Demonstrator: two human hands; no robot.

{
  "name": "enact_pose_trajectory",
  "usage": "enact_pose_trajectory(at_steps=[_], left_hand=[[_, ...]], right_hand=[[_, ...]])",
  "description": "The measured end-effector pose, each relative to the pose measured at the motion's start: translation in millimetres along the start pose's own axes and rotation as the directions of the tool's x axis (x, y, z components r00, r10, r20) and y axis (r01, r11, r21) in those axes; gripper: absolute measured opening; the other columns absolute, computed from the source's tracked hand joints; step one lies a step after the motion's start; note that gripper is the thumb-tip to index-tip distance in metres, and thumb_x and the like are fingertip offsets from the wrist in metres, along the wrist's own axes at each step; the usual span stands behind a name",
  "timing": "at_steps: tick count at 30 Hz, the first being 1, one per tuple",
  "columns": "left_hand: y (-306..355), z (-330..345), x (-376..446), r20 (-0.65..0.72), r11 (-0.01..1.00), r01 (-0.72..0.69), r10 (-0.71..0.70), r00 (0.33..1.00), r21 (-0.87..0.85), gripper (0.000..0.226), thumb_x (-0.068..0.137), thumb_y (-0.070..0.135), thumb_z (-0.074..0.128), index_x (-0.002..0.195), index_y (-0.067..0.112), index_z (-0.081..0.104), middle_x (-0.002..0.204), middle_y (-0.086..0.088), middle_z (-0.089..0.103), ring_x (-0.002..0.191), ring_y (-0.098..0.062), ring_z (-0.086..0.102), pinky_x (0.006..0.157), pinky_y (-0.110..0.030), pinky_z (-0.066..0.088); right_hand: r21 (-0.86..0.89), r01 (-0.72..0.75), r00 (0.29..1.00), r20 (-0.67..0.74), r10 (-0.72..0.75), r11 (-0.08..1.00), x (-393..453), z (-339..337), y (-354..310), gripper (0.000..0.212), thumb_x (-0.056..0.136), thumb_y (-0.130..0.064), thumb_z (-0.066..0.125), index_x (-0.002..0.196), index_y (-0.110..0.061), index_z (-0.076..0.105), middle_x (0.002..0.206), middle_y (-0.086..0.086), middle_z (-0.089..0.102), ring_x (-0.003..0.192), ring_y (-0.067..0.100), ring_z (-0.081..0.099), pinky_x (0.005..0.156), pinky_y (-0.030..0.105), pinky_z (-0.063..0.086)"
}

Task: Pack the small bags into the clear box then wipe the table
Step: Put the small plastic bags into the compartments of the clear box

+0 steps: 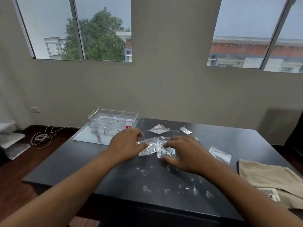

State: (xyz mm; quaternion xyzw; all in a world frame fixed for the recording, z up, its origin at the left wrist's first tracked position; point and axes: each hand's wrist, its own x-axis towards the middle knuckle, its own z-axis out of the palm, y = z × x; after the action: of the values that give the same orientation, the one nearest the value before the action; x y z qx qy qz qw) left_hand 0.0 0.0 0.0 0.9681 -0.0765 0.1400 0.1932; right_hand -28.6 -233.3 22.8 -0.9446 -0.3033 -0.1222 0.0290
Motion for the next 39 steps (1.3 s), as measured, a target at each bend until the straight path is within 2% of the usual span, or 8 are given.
enact_pose_trajectory(at_steps=[6, 12, 18, 21, 24, 29, 33, 39], left_hand=[[0, 8, 10, 0.137, 0.999, 0.052, -0.052, 0.989, 0.003, 0.042, 0.078, 0.055, 0.075, 0.109, 0.029, 0.067, 0.101, 0.014, 0.066, 0.099, -0.012, 0.061, 0.085, -0.032, 0.05], [-9, 9, 21, 0.204, 0.993, 0.118, -0.114, 0.972, -0.006, 0.036, 0.075, 0.058, 0.079, 0.093, 0.031, 0.064, 0.096, 0.014, 0.073, 0.099, -0.009, 0.064, 0.088, -0.036, 0.053], [-10, 5, 27, 0.247, 0.996, 0.091, -0.084, 0.965, -0.019, 0.018, 0.084, 0.044, 0.076, 0.082, 0.031, 0.065, 0.086, 0.015, 0.07, 0.092, -0.01, 0.066, 0.085, -0.036, 0.055], [-19, -5, 26, 0.143, 0.992, 0.091, -0.078, 0.987, -0.092, 0.013, 0.087, 0.041, 0.071, 0.079, 0.033, 0.065, 0.082, 0.02, 0.069, 0.088, -0.003, 0.066, 0.081, -0.033, 0.054], [-35, -28, 30, -0.066, 0.98, 0.086, -0.099, 0.993, -0.18, 0.011, 0.086, 0.041, 0.071, 0.079, 0.035, 0.067, 0.078, 0.026, 0.07, 0.079, 0.005, 0.063, 0.075, -0.028, 0.052], [-80, -59, 61, -0.385, 0.969, 0.129, -0.203, 0.9, -0.211, 0.022, 0.079, 0.052, 0.075, 0.087, 0.034, 0.066, 0.074, 0.026, 0.069, 0.071, -0.004, 0.061, 0.066, -0.027, 0.046], [-112, -63, 89, -0.39, 0.94, 0.238, -0.319, 0.863, -0.244, 0.023, 0.077, 0.048, 0.079, 0.087, 0.031, 0.066, 0.074, 0.021, 0.07, 0.078, -0.012, 0.066, 0.066, -0.029, 0.046], [-139, -40, 93, -0.371, 0.925, 0.312, -0.374, 0.85, -0.218, 0.02, 0.078, 0.048, 0.078, 0.086, 0.031, 0.071, 0.076, 0.019, 0.071, 0.078, -0.012, 0.067, 0.062, -0.026, 0.04]], right_hand=[[0.0, -0.026, 0.993, 0.118, 0.026, 1.0, 16, 9, 6, 0.046, 0.077, -0.061, 0.047, 0.097, -0.027, 0.071, 0.09, -0.005, 0.074, 0.085, 0.017, 0.069, 0.071, 0.037, 0.057], [-0.069, -0.033, 0.992, 0.117, 0.041, 0.997, 26, 16, 14, 0.035, 0.074, -0.047, 0.047, 0.088, -0.021, 0.066, 0.076, 0.002, 0.069, 0.071, 0.024, 0.065, 0.061, 0.032, 0.055], [-0.154, -0.042, 0.997, 0.06, 0.052, 0.987, 35, 8, 13, 0.025, 0.084, -0.039, 0.053, 0.095, -0.027, 0.072, 0.082, -0.001, 0.073, 0.079, 0.021, 0.066, 0.064, 0.029, 0.051], [-0.214, -0.041, 0.988, -0.155, 0.008, 0.976, 43, 4, 15, 0.011, 0.078, -0.037, 0.067, 0.075, -0.027, 0.07, 0.065, -0.006, 0.068, 0.062, 0.022, 0.065, 0.053, 0.028, 0.04], [-0.188, -0.046, 0.95, -0.312, -0.015, 0.981, 53, -8, 10, 0.006, 0.08, -0.031, 0.072, 0.075, -0.028, 0.074, 0.069, -0.011, 0.072, 0.058, 0.021, 0.063, 0.055, 0.026, 0.032], [0.016, 0.001, 0.837, -0.547, 0.008, 1.0, 86, -16, -3, 0.01, 0.083, -0.024, 0.079, 0.09, -0.03, 0.08, 0.079, -0.014, 0.077, 0.058, 0.024, 0.061, 0.056, 0.028, 0.046], [0.11, 0.075, 0.788, -0.616, 0.009, 0.991, 127, 7, -11, 0.011, 0.084, -0.02, 0.08, 0.092, -0.028, 0.08, 0.087, -0.013, 0.079, 0.062, 0.023, 0.065, 0.061, 0.026, 0.046], [0.094, 0.122, 0.856, -0.515, -0.057, 0.988, 171, 44, -14, 0.009, 0.087, -0.023, 0.078, 0.095, -0.027, 0.079, 0.089, -0.013, 0.079, 0.073, 0.018, 0.072, 0.071, 0.028, 0.052]])
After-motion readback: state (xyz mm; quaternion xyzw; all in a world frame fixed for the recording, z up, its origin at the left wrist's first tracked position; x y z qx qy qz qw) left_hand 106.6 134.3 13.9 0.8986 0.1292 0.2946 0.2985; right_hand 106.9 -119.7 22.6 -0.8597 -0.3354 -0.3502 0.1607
